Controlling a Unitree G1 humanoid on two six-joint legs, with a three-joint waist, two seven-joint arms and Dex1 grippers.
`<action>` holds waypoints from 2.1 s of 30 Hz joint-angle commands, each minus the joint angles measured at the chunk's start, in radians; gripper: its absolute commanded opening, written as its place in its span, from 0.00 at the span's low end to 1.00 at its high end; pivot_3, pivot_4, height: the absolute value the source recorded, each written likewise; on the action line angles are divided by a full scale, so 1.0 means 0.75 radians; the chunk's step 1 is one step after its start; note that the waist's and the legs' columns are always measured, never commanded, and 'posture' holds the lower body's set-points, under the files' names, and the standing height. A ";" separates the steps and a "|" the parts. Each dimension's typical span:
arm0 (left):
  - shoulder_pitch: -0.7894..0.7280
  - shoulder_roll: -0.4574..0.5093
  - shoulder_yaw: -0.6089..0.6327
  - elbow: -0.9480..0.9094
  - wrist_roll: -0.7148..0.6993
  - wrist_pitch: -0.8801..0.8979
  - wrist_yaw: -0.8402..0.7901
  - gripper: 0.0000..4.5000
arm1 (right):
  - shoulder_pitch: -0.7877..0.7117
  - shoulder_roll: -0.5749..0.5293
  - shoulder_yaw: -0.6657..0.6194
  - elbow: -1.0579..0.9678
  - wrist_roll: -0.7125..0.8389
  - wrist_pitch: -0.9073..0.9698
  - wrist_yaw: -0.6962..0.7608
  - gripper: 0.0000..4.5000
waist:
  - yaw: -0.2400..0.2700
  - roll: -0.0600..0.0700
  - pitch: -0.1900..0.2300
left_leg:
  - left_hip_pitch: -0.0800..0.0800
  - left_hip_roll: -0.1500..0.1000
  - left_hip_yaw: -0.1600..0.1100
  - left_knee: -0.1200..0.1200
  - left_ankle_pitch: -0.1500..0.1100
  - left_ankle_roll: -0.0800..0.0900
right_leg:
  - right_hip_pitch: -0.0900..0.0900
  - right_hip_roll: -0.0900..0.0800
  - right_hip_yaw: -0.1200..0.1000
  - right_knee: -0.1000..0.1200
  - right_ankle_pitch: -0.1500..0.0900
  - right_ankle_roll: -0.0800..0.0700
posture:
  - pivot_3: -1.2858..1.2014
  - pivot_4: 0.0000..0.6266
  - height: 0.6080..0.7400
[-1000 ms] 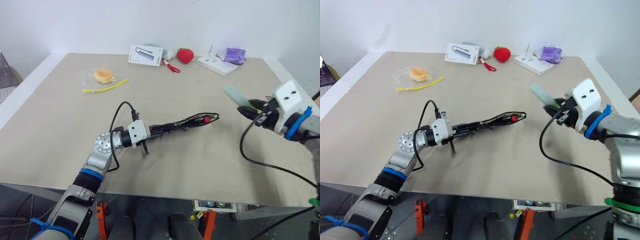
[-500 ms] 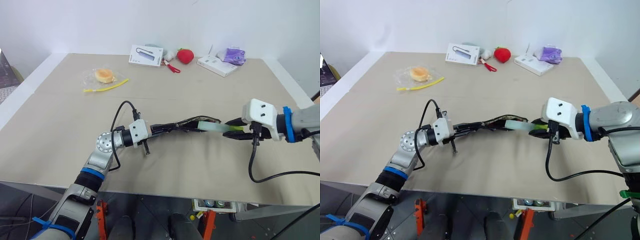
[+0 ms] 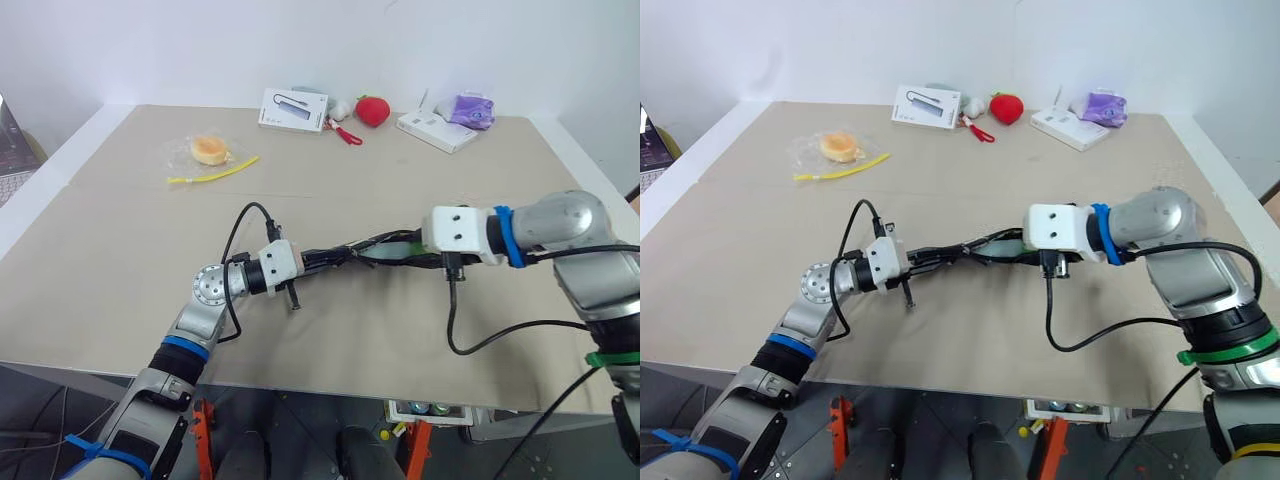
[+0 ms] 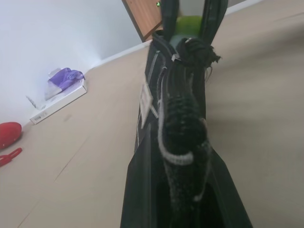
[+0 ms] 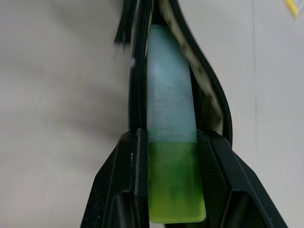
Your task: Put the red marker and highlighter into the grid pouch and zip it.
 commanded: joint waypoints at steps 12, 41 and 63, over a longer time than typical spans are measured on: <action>-0.003 -0.012 0.021 -0.051 -0.003 -0.008 0.001 0.00 | -0.084 0.111 -0.179 -0.119 0.181 0.214 0.014 0.97 | 0.001 0.000 0.000 | -0.001 0.000 -0.001 0.000 0.000 0.000 | 0.000 0.000 -0.001 0.000 0.003 -0.004 | 0.52 0.24 0.95; 0.002 -0.008 0.031 -0.084 -0.012 0.044 0.009 0.00 | 0.054 0.111 -0.078 -0.273 0.201 0.339 -0.127 0.47 | 0.000 0.000 0.000 | -0.001 0.000 -0.003 0.000 0.000 0.000 | 0.000 0.000 -0.003 0.000 0.002 -0.004 | 0.52 0.24 0.95; 0.001 -0.006 0.031 -0.078 -0.014 0.036 -0.004 0.00 | 0.135 -0.149 -0.310 0.076 0.204 0.208 -0.109 0.01 | 0.001 -0.001 0.000 | -0.001 0.000 -0.002 0.000 0.000 0.000 | 0.000 0.000 -0.003 0.000 0.002 -0.004 | 0.52 0.24 0.95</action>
